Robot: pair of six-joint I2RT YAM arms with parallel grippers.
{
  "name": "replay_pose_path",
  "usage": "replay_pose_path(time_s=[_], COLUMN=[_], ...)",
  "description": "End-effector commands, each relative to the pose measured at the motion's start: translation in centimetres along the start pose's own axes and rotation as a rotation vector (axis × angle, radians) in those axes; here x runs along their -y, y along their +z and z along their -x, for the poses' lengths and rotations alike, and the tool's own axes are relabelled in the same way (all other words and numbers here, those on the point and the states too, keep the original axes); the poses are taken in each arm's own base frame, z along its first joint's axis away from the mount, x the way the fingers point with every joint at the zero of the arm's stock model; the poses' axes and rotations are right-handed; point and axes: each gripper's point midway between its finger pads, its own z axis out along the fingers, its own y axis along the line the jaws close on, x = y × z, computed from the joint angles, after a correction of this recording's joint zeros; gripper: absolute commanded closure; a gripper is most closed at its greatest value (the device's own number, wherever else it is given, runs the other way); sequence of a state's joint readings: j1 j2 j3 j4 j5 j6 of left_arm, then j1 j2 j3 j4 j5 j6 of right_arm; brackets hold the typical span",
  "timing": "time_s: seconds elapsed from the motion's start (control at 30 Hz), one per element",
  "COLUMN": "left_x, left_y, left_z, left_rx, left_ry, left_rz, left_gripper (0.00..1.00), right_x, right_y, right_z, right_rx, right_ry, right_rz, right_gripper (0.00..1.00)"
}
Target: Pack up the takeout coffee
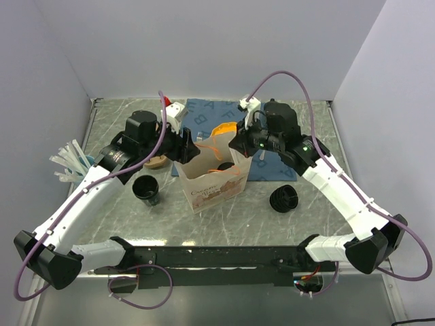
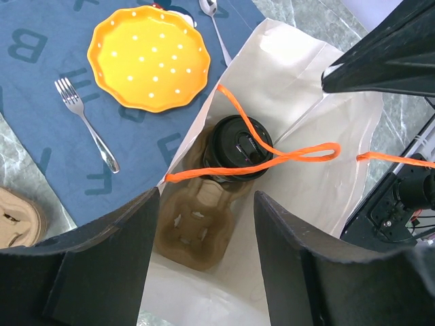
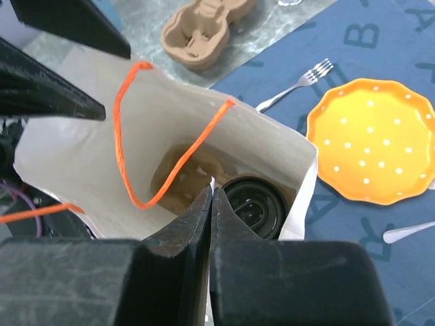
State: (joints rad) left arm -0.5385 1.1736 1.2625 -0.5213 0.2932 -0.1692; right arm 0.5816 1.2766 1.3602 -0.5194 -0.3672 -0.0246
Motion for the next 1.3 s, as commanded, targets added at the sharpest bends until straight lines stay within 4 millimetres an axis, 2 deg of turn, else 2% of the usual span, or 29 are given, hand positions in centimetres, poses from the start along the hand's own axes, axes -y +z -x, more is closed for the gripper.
replay_pose_path(time_s=[0.0, 0.07, 0.1, 0.13, 0.23, 0.3, 0.4, 0.47, 0.5, 0.53, 0.6, 0.63, 0.7, 0.73, 0.77, 0.8, 0.83, 0.9, 0.93, 1.03, 1.1, 1.17, 1.27], left_x=[0.3, 0.2, 0.3, 0.2, 0.2, 0.1, 0.1, 0.1, 0.1, 0.1, 0.2, 0.1, 0.3, 0.3, 0.6, 0.7, 0.8, 1.4, 1.6, 2.5, 3.3, 4.1, 4.8], left_y=[-0.2, -0.2, -0.2, -0.3, -0.4, -0.4, -0.4, -0.4, -0.4, -0.3, -0.4, -0.4, -0.7, -0.7, -1.2, -1.5, -1.7, -2.8, -3.2, -5.1, -6.8, -8.4, -9.9], left_z=[1.2, 1.2, 1.3, 1.3, 1.3, 1.2, 1.1, 1.2, 1.2, 1.2, 1.4, 1.4, 2.2, 2.5, 3.5, 4.0, 4.5, 6.3, 6.9, 9.0, 10.4, 11.6, 11.9], left_rx=[0.041, 0.037, 0.040, 0.039, 0.041, 0.039, 0.038, 0.039, 0.039, 0.040, 0.043, 0.041, 0.059, 0.062, 0.085, 0.098, 0.111, 0.161, 0.182, 0.262, 0.335, 0.407, 0.464], left_ry=[0.027, 0.030, 0.033, 0.031, 0.031, 0.032, 0.031, 0.029, 0.027, 0.028, 0.030, 0.028, 0.026, 0.020, 0.022, 0.020, 0.011, 0.011, 0.000, -0.023, -0.029, -0.059, -0.101], left_rz=[-0.008, -0.005, -0.003, -0.002, 0.003, 0.006, 0.008, 0.008, 0.008, 0.007, 0.005, 0.009, 0.009, 0.012, 0.010, 0.014, 0.014, 0.010, 0.008, -0.004, -0.022, -0.043, -0.064], left_gripper=[0.37, 0.37, 0.36, 0.36, 0.35, 0.35, 0.35, 0.35, 0.35, 0.35, 0.35, 0.35, 0.34, 0.34, 0.33, 0.33, 0.32, 0.29, 0.28, 0.16, 0.01, 0.03, 0.03], right_x=[0.3, 0.1, -1.0, -1.4, -2.9, -3.2, -4.3, -4.7, -4.6, -4.6, -3.6, -3.4, -2.7, -2.7, -2.5, -1.9, -2.1, -1.7, -2.0, -2.4, -2.3, -1.3, -1.1], right_y=[-0.3, -0.1, -0.1, -0.2, -0.9, -1.3, -2.0, -2.2, -1.9, -2.2, -2.1, -2.5, -2.7, -3.5, -3.8, -4.1, -5.0, -5.9, -6.8, -8.8, -10.1, -11.3, -13.2], right_z=[0.7, -0.5, -1.0, -1.8, -2.6, -2.3, -1.5, -1.2, -1.3, -0.5, -0.3, 0.9, 1.7, 3.3, 3.9, 3.8, 5.3, 5.3, 6.3, 6.6, 7.1, 7.2, 7.0], right_rx=[0.037, 0.007, 0.000, -0.015, -0.016, 0.014, 0.074, 0.074, 0.058, 0.065, 0.040, 0.060, 0.063, 0.092, 0.099, 0.075, 0.103, 0.081, 0.098, 0.079, 0.099, 0.126, 0.145], right_ry=[0.037, 0.000, -0.020, -0.056, -0.105, -0.120, -0.140, -0.134, -0.126, -0.128, -0.108, -0.106, -0.094, -0.084, -0.074, -0.049, -0.037, -0.005, 0.041, 0.119, 0.169, 0.276, 0.348], right_rz=[-0.030, 0.000, 0.067, 0.103, 0.184, 0.195, 0.239, 0.256, 0.253, 0.245, 0.185, 0.163, 0.108, 0.087, 0.069, 0.027, 0.013, -0.033, -0.042, -0.077, -0.115, -0.212, -0.269], right_gripper=[0.95, 0.94, 0.92, 0.90, 0.87, 0.85, 0.75, 0.63, 0.59, 0.50, 0.44, 0.42, 0.38, 0.34, 0.31, 0.27, 0.22, 0.16, 0.01, 0.00, 0.00, 0.00, 0.00])
